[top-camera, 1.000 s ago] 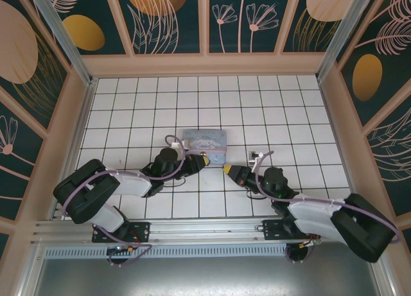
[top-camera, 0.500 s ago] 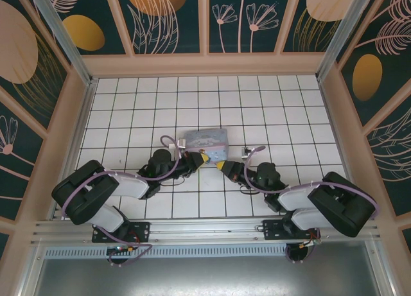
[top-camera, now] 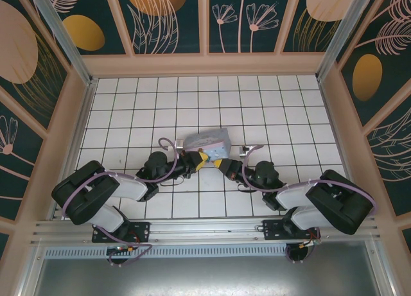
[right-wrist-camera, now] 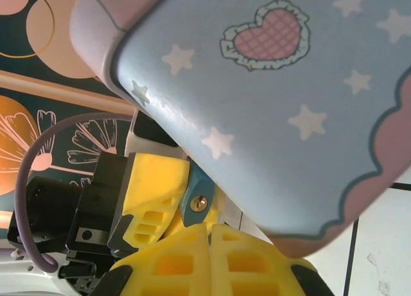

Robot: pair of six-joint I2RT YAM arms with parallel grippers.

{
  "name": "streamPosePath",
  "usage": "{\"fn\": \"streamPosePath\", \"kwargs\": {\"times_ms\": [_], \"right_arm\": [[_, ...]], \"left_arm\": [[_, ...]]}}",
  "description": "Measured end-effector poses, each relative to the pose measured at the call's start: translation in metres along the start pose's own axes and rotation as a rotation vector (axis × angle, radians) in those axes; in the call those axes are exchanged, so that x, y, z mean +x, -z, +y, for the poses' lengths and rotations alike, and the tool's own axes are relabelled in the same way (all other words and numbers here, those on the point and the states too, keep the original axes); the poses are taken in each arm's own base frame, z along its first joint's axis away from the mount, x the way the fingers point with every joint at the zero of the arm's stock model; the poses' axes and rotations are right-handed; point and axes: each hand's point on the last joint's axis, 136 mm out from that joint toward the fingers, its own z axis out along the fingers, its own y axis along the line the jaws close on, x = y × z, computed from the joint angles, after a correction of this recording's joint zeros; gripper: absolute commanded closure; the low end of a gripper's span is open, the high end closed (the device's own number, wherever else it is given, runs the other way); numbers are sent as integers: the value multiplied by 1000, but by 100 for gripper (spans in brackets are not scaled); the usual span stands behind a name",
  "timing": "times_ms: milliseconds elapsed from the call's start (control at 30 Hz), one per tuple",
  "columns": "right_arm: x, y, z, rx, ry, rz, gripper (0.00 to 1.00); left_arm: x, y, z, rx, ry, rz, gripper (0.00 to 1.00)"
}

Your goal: Unlock a padlock with a key

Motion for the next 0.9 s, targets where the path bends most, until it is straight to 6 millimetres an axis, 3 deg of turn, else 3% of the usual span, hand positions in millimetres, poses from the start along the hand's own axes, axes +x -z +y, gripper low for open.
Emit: {"fn": "streamPosePath", "kwargs": {"times_ms": [433, 900], "right_arm": [[-2, -6, 8, -18, 6, 0, 100], [-1, -12, 3, -8, -1, 6, 100]], "left_arm": [[-1, 2, 0, -18, -15, -4, 100], [-3, 2, 4, -35, -12, -13, 100]]}}
